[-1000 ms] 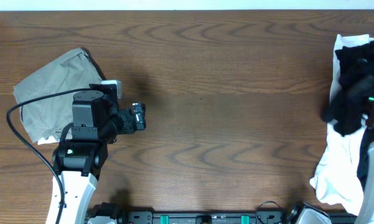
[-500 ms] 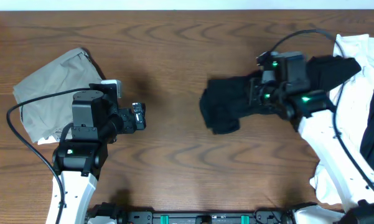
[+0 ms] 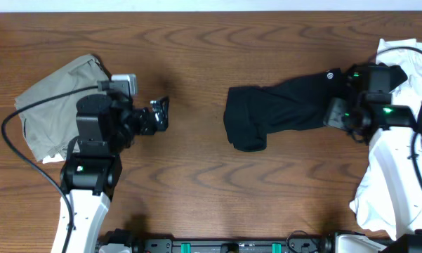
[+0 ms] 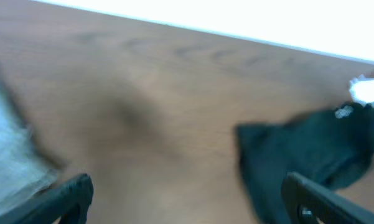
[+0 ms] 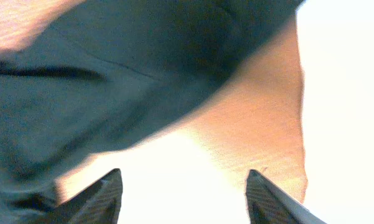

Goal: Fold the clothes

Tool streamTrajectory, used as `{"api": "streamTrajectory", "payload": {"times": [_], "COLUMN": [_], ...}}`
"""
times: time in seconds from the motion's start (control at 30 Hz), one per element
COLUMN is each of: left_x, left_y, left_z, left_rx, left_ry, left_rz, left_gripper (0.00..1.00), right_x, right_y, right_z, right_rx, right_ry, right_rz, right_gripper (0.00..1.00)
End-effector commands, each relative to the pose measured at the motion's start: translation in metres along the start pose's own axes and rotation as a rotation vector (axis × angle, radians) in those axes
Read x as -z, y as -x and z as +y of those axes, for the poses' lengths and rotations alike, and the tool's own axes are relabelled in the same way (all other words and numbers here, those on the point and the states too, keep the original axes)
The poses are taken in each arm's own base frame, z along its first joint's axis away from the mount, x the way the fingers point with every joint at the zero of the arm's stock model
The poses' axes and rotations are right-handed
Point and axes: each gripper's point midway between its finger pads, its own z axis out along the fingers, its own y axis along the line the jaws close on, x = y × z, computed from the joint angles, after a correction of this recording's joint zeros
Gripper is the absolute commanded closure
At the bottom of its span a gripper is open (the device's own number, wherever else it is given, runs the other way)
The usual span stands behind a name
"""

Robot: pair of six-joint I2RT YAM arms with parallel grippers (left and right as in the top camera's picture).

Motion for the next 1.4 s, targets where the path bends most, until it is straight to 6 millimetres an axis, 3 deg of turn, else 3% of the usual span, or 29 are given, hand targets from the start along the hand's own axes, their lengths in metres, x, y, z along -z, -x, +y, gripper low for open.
{"api": "streamTrajectory", "payload": {"times": [0.0,0.13,0.43,0.67,0.8,1.1,1.37], "left_x": [-0.017,-0.058,-0.147,-0.189,-0.198,-0.197,-0.196], "left_y": [-0.004,-0.022,-0.071,-0.136,-0.156,-0.153,-0.118], "left_z": [-0.027,-0.048,-0.115,-0.116,-0.106,-0.115,-0.132], "left_rx": [0.124,0.213,0.350,0.406,0.418,0.412,0.452], "left_ry": [-0.158,-0.236,-0.418,-0.396,-0.364,-0.410,-0.502], "left_rz": [0.059,0.138,0.212,0.330,0.372,0.368,0.257], "left_gripper": [0.02,0.02,0.02,0.02,0.02,0.08,0.08], "right_x": [0.002,0.002,0.003,0.003,0.003,0.003,0.003], "right_y": [-0.002,-0.010,-0.022,-0.025,-0.025,-0.024,-0.025], "right_z": [-0.027,-0.045,-0.049,-0.049,-0.049,-0.049,-0.049], "right_rx": [-0.061,-0.103,-0.094,-0.094,-0.094,-0.094,-0.094], "right_ry": [-0.058,-0.087,-0.100,-0.103,-0.103,-0.102,-0.103], "right_rz": [0.016,0.054,0.103,0.114,0.114,0.111,0.114], "right_gripper": [0.33,0.30,0.27,0.27,0.26,0.26,0.26]}}
